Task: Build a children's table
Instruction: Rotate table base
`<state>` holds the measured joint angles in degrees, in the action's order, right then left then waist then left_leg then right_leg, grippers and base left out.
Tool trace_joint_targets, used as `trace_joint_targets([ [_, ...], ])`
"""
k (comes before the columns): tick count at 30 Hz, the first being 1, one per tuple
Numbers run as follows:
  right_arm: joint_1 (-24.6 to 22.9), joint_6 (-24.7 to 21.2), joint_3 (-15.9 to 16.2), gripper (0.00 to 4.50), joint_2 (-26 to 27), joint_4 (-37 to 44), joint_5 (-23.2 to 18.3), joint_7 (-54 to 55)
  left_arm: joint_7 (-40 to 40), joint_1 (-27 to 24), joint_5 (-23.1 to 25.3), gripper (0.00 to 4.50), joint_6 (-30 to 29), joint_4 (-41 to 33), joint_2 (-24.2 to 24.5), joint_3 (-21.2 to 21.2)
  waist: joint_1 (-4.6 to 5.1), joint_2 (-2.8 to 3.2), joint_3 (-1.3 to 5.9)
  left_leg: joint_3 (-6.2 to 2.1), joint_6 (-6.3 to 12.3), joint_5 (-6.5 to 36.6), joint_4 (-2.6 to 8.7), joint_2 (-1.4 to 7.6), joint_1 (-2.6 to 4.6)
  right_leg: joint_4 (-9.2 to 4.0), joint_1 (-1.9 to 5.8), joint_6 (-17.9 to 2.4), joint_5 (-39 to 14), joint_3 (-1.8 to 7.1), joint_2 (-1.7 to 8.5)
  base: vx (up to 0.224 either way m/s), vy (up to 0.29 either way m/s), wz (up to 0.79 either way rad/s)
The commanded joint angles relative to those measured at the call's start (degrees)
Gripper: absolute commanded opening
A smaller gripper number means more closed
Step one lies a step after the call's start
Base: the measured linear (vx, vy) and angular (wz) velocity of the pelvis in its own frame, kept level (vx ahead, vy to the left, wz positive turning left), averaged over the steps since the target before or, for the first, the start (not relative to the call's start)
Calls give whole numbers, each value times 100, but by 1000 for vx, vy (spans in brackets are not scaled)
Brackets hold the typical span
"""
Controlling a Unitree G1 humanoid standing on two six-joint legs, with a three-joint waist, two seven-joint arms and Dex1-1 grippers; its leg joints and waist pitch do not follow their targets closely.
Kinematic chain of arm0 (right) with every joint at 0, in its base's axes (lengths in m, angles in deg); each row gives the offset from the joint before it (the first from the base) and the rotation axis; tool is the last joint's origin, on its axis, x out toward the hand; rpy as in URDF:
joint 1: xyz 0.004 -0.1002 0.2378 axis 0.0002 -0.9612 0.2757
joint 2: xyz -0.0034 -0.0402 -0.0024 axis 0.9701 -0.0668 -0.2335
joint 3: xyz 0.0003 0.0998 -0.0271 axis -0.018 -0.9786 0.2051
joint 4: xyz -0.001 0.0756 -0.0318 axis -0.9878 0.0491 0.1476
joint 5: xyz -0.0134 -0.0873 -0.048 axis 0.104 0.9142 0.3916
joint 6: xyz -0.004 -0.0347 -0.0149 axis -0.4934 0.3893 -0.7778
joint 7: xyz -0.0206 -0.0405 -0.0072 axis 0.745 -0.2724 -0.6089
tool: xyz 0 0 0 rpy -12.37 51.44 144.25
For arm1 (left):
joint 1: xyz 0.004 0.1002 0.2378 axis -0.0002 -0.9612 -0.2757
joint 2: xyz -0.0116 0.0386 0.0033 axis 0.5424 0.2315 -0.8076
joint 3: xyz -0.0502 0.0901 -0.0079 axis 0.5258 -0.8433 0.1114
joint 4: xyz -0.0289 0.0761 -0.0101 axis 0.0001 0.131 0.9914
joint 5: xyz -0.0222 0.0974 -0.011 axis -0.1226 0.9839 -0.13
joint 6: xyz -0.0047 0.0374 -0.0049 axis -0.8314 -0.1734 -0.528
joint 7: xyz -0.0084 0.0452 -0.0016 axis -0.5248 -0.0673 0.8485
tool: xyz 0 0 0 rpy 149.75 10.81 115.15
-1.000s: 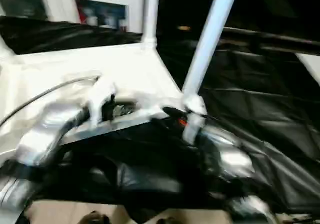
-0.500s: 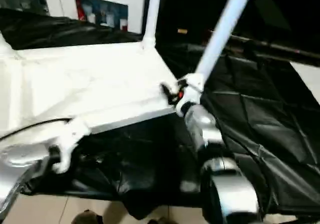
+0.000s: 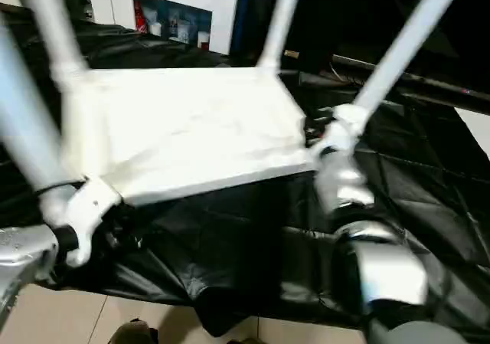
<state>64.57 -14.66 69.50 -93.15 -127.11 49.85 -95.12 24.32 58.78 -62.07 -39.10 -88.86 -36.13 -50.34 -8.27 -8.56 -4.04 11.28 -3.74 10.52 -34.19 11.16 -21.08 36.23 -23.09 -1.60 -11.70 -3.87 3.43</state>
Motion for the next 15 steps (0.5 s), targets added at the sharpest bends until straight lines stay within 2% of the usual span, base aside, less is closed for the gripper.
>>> trace_joint_targets([
  [1, 100, 124, -205, 320, -393, -127, 60, 188, 138, 44, -190, 436, 167, -32, 105, 253, 55, 176, 391, -95, -270, 931, 390, 200, 102, -348, 235, -795, -606, 304, 419, 0, 0, 0],
  [3, 133, 127, -206, 320, -462, -192, 108, 182, 239, -8, -271, 446, 126, -59, 178, 313, 57, 141, 400, -92, -254, 852, 377, 194, 87, -326, 247, -817, -510, 300, 410, 0, 0, 0],
  [5, 173, 103, -152, 320, -597, -246, 218, 137, 444, -151, -341, 446, -4, -75, 443, 453, 60, 157, 403, -92, -241, 800, 368, 192, 90, -310, 247, -849, -430, 299, 412, 0, 0, 0],
  [7, 207, 87, -141, 320, -641, -267, 246, -19, 542, -259, -402, 446, 85, -37, 597, 604, 73, 133, 394, -88, -200, 827, 364, 192, 83, -321, 250, -833, -517, 299, 408, 0, 0, 0],
  [8, 207, 87, -141, 320, -641, -267, 246, -19, 542, -259, -402, 446, 85, -37, 597, 604, 71, 142, 392, -85, -192, 836, 361, 192, 89, -324, 243, -837, -520, 301, 405, 0, 0, 0],
  [9, 213, 70, -132, 320, -623, -262, 239, -185, 579, -289, -484, 446, 135, -30, 623, 748, 78, 149, 387, -82, -195, 875, 364, 198, 98, -330, 233, -845, -547, 300, 397, 0, 0, 0],
  [10, 202, 60, -94, 320, -586, -252, 243, -382, 651, -340, -596, 446, 208, -28, 669, 903, 89, 124, 380, -83, -185, 959, 367, 201, 90, -344, 234, -863, -629, 299, 401, 0, 0, 0],
  [12, 75, 103, 140, 320, -463, -168, 399, -943, 888, -417, -854, 446, 275, 22, 865, 1311, 108, 143, 373, -95, -202, 1110, 371, 209, 89, -360, 226, -874, -854, 301, 419, 0, 0, 0],
  [13, 75, 103, 140, 320, -463, -168, 399, -943, 888, -417, -854, 446, 275, 22, 865, 1311, 108, 143, 373, -95, -202, 1110, 371, 209, 89, -360, 226, -874, -854, 301, 419, 0, 0, 0],
  [15, -144, 242, 317, 320, -329, -17, 559, -1129, 1039, -453, -943, 446, 359, 202, 1080, 1567, 184, 123, 361, -110, -220, 1190, 382, 218, 72, -376, 222, -831, -1101, 311, 434, 0, 0, 0],
])
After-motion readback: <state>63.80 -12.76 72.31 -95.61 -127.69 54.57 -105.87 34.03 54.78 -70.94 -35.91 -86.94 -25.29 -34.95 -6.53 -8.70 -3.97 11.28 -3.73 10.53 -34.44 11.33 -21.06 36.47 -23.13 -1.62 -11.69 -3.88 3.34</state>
